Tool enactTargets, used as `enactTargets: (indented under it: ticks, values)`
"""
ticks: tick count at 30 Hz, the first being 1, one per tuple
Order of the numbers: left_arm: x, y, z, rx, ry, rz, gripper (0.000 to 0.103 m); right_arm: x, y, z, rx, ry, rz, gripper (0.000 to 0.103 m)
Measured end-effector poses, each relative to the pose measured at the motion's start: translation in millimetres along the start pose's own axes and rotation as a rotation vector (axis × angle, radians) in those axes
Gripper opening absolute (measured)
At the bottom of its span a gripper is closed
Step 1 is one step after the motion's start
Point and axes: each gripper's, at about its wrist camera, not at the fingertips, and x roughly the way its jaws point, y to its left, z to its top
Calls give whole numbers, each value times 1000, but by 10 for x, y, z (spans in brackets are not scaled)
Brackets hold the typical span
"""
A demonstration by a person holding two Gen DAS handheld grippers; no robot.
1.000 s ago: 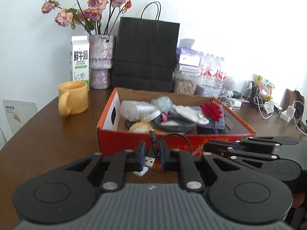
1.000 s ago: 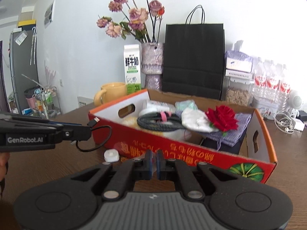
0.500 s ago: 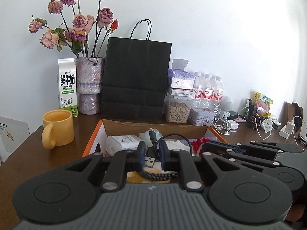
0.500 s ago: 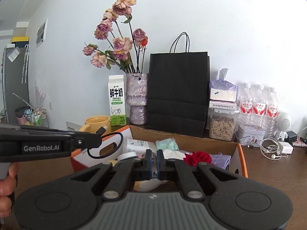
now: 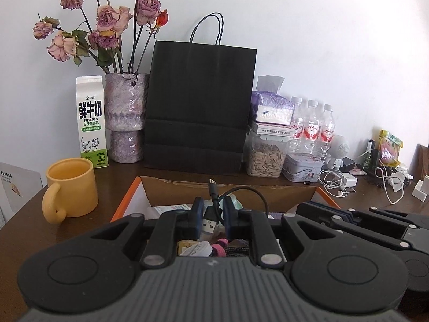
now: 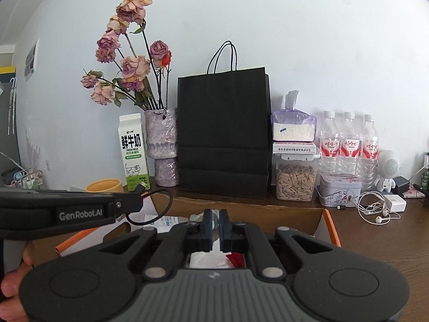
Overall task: Organize objects
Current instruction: 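Carry the USB cable and clear band into the red box and release both, then withdraw from the box and grasp the last white bottle cap with the left gripper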
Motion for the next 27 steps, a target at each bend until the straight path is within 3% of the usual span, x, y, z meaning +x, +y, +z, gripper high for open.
enactTargets:
  ticks: [4, 6, 7, 8, 9, 10, 11, 13, 14, 27]
  values:
    - [65, 14, -45, 7, 7, 4, 21, 53, -2, -37, -17, 16, -1, 5]
    - [56, 21, -64, 12, 2, 19, 46, 70, 7, -70, -27, 27, -29, 13]
    - [38, 33, -68, 9, -10, 28, 71, 74, 9, -82, -33, 30, -48, 15]
    - [15, 42, -71, 7, -26, 38, 93, 73, 7, -91, -36, 34, -59, 23]
    - [-9, 45, -75, 7, -41, 52, 100, 67, 0, -98, -34, 36, -66, 31]
    - [-36, 47, -72, 9, -56, 67, 103, 57, -7, -102, -31, 34, -71, 50]
    - [-57, 50, -68, 10, -66, 75, 103, 45, -11, -104, -29, 28, -76, 72]
    - [-70, 67, -55, 2, -67, 75, 103, 22, -10, -109, -31, 15, -86, 97]
    - [-67, 77, -51, -3, -64, 78, 103, 13, -8, -106, -29, 11, -88, 102]
    - [-131, 110, -62, -21, -55, 82, 103, -73, 10, -115, -28, 12, -85, 103]
